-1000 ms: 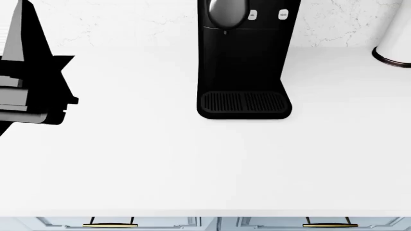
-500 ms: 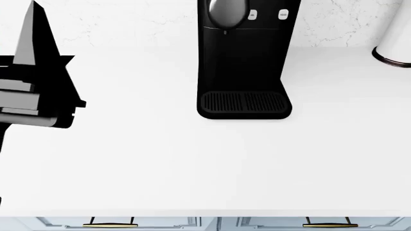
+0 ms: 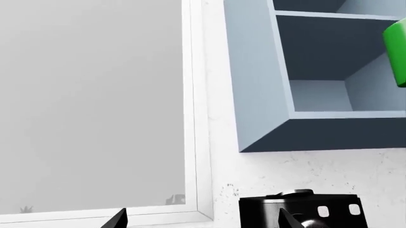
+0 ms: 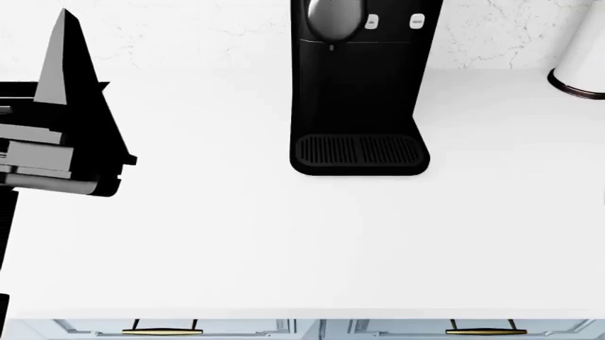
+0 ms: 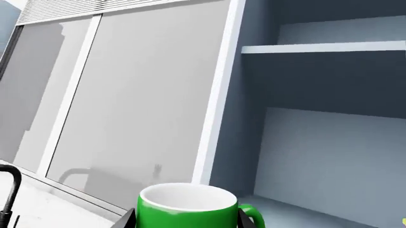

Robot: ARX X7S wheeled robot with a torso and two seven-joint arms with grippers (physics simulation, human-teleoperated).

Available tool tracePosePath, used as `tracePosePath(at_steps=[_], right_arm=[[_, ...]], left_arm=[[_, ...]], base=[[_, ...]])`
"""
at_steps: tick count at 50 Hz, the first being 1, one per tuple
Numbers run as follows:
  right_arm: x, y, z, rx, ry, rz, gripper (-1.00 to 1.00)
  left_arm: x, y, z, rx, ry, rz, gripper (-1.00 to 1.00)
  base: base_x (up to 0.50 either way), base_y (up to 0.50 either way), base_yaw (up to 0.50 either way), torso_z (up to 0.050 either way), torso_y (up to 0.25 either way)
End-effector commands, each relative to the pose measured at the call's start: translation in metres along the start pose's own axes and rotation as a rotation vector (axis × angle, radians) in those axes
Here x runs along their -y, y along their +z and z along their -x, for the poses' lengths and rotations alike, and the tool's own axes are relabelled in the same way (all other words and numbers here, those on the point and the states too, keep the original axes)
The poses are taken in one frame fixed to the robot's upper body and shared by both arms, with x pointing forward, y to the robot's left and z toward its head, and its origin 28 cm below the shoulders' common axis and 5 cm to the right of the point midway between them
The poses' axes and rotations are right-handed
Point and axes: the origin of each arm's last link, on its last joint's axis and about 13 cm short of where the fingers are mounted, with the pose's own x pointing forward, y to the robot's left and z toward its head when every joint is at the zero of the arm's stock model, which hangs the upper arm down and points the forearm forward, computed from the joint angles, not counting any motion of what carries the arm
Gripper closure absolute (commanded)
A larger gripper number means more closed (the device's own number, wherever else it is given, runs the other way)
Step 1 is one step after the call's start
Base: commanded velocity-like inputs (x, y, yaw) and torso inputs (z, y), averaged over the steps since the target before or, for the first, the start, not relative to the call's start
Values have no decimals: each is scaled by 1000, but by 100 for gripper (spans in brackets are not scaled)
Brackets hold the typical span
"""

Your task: Pick the mug from the cabinet, place it under the coffee machine dispenser, and press the start button.

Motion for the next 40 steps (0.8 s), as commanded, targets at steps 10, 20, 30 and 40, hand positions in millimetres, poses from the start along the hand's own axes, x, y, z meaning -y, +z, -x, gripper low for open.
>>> tracePosePath(at_steps=[10, 20, 30, 40], right_arm=[[-8, -39, 18, -86, 4, -62, 100], [-10, -47, 25, -108, 6, -69, 100], [-13, -55, 31, -124, 15, -75, 100], [-16, -64, 37, -149, 28, -89, 100]], left_arm=[[0, -2, 1, -10, -10, -5, -100], [2, -2, 1, -11, -19, -8, -100], [2, -2, 2, -14, -18, -9, -100], [2, -2, 2, -14, -19, -10, -100]], base=[[0, 0, 0, 0, 0], [0, 0, 0, 0, 0], [0, 0, 0, 0, 0], [0, 0, 0, 0, 0]])
